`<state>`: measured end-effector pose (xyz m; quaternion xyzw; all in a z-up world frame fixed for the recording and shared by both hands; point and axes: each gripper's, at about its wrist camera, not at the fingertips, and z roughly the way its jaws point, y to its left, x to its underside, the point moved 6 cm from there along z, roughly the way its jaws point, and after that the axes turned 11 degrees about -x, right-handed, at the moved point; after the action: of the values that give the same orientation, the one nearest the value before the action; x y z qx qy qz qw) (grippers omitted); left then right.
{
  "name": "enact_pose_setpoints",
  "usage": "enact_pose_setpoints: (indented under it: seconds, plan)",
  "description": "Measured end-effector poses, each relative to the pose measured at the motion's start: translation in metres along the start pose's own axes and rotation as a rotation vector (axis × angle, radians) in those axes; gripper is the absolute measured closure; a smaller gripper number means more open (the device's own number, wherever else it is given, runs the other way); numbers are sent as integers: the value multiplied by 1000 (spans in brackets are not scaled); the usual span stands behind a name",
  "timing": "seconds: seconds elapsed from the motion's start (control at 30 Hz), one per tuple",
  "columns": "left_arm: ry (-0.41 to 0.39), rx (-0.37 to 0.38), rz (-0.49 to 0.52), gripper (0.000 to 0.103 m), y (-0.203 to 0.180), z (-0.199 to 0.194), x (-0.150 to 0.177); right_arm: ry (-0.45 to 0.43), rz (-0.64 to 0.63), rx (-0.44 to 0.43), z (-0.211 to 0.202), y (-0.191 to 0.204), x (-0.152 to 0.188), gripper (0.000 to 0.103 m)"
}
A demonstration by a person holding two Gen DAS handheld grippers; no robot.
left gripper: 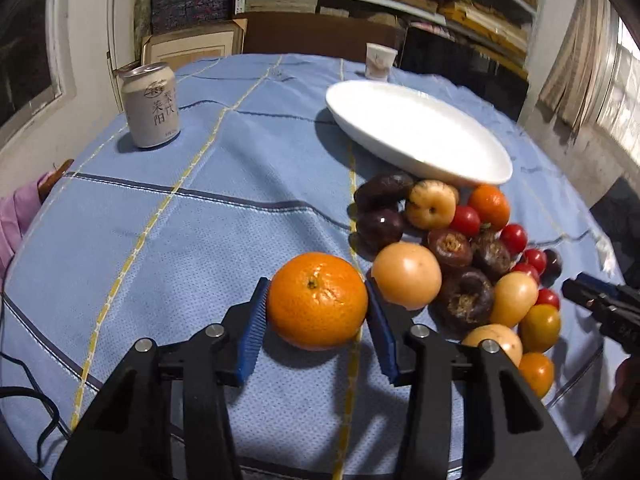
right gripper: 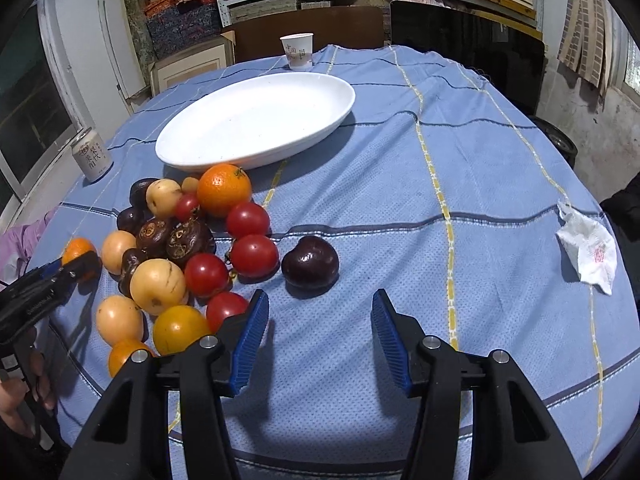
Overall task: Organize fruits
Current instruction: 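Grasp the mandarin with the left tool while the right tool grasps a dark plum, then carry mandarin and plum onto the white plate and open both tools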
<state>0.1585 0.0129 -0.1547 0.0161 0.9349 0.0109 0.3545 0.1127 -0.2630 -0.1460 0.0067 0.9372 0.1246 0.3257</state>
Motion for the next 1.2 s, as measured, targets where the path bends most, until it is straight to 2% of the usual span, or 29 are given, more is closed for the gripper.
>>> enact_pose_setpoints:
  seconds: [0.1, 0.17, 0.23, 0.3, 0.4, 0.6, 0.73, 0.97, 1.1, 1.2]
  plan:
    - [-42, 25, -24, 57, 3, -7, -3, 5, -12, -17, 4, 3, -4, 48]
    - [-34, 28, -36, 57, 4, -6, -3, 17, -12, -20, 10, 3, -8, 49]
    - [-37, 35, -40, 57, 4, -7, -3, 32, -13, -10, 19, 1, -13, 53]
    - [-31, 38, -35, 57, 3, -7, -2, 67, -8, 2, 31, -3, -14, 62]
    - [-26, 41, -37, 57, 3, -6, -2, 67, -32, -6, 36, 1, -17, 69]
    - [-24, 45, -37, 57, 2, -6, 0, 48, -25, -18, 33, 0, -17, 70]
    - [-27, 47, -40, 57, 3, -7, 0, -11, -28, -66, 15, 6, -14, 70]
    - [-25, 36, -38, 57, 3, -11, -2, -30, -70, -67, -6, 12, -16, 69]
    - [18, 88, -75, 57, 2, -10, -22, -68, -103, -76, -16, 16, -40, 69]
    - [-8, 94, -51, 57, -8, -10, -51, -102, -138, -63, -14, 17, -74, 69]
